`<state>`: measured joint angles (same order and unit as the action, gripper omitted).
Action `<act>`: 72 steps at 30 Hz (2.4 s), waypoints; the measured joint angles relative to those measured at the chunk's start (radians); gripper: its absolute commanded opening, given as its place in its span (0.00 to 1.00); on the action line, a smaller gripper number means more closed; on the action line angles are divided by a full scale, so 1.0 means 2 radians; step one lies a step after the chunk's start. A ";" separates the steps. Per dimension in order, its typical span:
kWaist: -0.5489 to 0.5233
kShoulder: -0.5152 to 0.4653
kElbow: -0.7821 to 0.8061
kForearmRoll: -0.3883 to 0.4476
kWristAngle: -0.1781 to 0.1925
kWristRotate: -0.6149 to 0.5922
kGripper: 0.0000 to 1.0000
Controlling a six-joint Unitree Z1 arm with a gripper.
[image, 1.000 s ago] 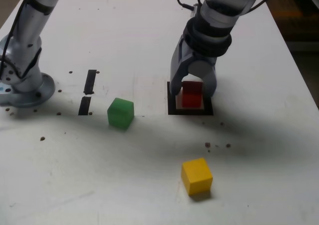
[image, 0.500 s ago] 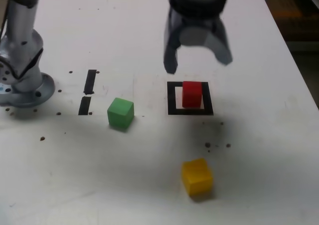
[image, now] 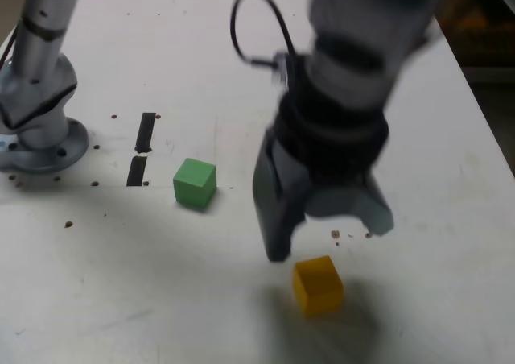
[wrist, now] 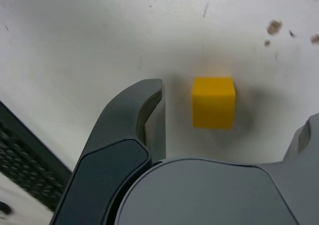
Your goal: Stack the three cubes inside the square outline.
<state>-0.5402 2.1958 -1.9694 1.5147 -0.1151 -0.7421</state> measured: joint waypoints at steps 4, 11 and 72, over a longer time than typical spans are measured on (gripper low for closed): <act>0.000 0.014 -0.002 -0.002 -0.016 -0.033 0.95; 0.000 0.046 -0.004 -0.015 -0.035 -0.035 0.93; 0.185 -0.099 0.063 0.046 0.090 0.268 0.29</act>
<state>-0.1705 1.9987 -1.8437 1.6073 0.0644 -0.2065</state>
